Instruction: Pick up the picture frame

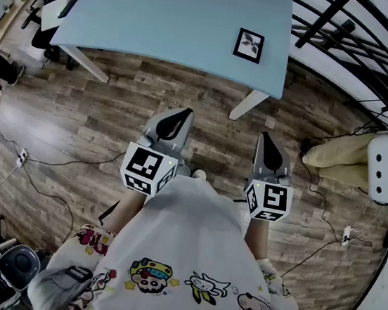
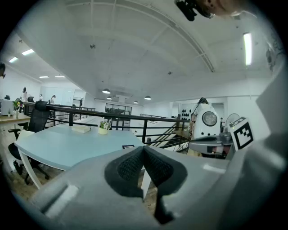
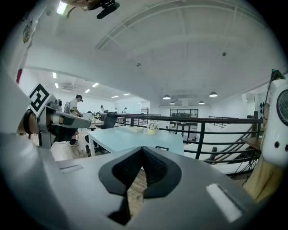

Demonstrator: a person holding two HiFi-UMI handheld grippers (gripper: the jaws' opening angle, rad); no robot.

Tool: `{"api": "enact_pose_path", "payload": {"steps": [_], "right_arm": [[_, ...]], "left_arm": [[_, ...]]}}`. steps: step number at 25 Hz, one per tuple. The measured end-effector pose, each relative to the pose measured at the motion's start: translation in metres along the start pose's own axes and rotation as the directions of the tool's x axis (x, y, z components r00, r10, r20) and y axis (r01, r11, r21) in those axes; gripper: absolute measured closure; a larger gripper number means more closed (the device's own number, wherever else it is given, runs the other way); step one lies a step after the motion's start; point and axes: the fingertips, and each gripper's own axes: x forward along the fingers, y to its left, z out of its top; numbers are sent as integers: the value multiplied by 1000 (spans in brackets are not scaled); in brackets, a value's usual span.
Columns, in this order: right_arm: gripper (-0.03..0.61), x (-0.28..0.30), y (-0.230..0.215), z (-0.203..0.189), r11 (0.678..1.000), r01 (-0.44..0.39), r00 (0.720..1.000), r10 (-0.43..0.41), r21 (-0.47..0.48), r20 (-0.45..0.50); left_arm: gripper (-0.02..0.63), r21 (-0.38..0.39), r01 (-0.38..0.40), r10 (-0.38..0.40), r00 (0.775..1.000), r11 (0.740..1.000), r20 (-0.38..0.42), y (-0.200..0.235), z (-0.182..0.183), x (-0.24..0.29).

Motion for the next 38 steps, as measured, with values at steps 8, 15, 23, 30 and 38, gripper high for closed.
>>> {"api": "enact_pose_path", "payload": {"steps": [8,15,23,30,38], "right_arm": [[552,-22,-5,-9,1000,5,1000,-5,21,8],[500,-15,-4,-12,998,-15,1000,15,54,5],[482,32,-19,-10,998,-3,1000,4,62,-11],[459,123,-41,15,999,-9,1000,10,53,-19],[443,214,-65,45,998,25,999,-23,53,-26]], "left_arm": [[614,-26,-34,35,999,999,24,-8,-4,-13],[594,-32,-36,37,999,999,12,-4,-6,-6],[565,-40,-3,3,1000,999,-5,26,-3,40],[545,-42,22,-23,1000,999,-19,86,20,113],[526,-32,53,-54,998,998,-16,153,55,181]]}}
